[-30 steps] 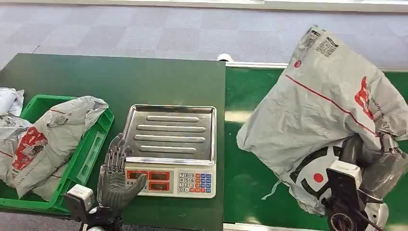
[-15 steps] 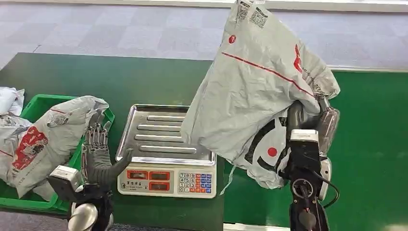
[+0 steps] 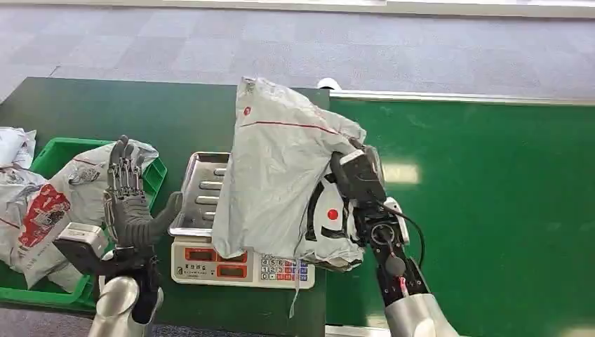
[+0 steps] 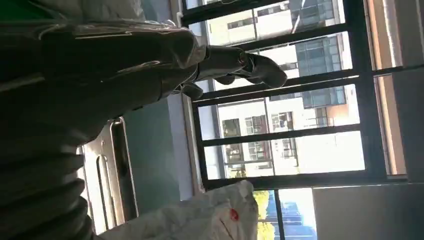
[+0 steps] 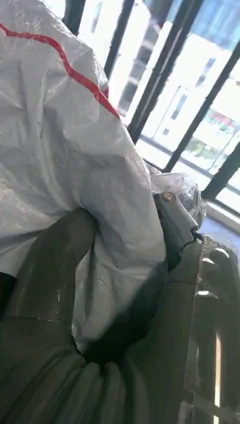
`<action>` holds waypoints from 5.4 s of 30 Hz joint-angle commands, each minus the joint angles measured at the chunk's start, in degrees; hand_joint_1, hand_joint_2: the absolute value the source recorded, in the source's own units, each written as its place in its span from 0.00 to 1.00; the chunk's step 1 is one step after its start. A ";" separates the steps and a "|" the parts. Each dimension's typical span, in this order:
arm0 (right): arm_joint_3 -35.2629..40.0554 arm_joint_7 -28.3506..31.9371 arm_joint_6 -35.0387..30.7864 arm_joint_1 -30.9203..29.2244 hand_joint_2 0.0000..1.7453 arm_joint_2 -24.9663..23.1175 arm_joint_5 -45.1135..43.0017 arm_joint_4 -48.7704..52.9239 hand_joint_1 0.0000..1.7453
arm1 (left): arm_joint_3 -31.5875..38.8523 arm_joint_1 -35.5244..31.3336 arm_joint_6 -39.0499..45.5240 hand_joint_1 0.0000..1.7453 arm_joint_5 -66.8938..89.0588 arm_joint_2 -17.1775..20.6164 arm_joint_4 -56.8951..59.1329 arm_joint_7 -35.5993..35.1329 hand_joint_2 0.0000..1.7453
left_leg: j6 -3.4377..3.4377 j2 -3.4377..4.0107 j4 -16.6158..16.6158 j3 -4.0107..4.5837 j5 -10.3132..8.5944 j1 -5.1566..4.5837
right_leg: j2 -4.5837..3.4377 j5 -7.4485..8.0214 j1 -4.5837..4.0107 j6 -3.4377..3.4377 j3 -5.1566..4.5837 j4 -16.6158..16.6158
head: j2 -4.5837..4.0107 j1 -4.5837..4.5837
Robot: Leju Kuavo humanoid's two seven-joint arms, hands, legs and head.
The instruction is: Moved the parcel from conveyor to table for the left to box.
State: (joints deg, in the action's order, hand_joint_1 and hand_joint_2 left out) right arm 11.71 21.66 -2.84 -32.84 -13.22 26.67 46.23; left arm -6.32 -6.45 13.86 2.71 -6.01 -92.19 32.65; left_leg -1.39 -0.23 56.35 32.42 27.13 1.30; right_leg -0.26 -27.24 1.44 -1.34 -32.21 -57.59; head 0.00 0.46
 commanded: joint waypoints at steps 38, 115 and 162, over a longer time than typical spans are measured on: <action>8.77 -0.98 -6.87 2.56 1.00 1.38 2.35 15.99 0.00 | 7.47 1.92 -3.45 0.00 5.71 -2.60 -4.08 -1.11 1.00 | 0.11 -0.04 -0.02 0.08 -0.02 -0.01 | 0.18 -0.01 -0.02 0.09 -0.06 0.08 | 0.00 -0.02; 5.25 8.66 -7.52 35.91 1.00 6.95 -5.80 46.99 0.00 | -0.66 -5.33 17.11 1.00 27.12 7.67 -9.69 -7.75 1.00 | 0.07 0.17 -0.04 0.06 0.08 0.00 | -0.05 -0.01 -0.03 0.13 -0.14 0.05 | 0.00 0.02; 0.92 4.73 -7.23 33.73 1.00 6.21 -6.58 39.23 0.00 | 41.71 -26.55 11.45 0.00 37.33 29.33 54.14 -14.03 1.00 | -0.01 0.28 -0.16 0.08 -0.08 0.13 | -0.15 0.06 -0.17 0.27 -0.24 0.04 | 0.00 -0.02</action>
State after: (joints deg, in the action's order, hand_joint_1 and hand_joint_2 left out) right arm 13.46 26.77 -10.49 2.83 -6.69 19.91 90.55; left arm 32.02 -27.43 31.34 46.71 23.56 -52.34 13.38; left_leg -1.50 0.09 56.30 32.62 27.11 1.45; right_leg -0.47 -27.22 1.27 -1.15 -32.57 -57.64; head 0.00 0.44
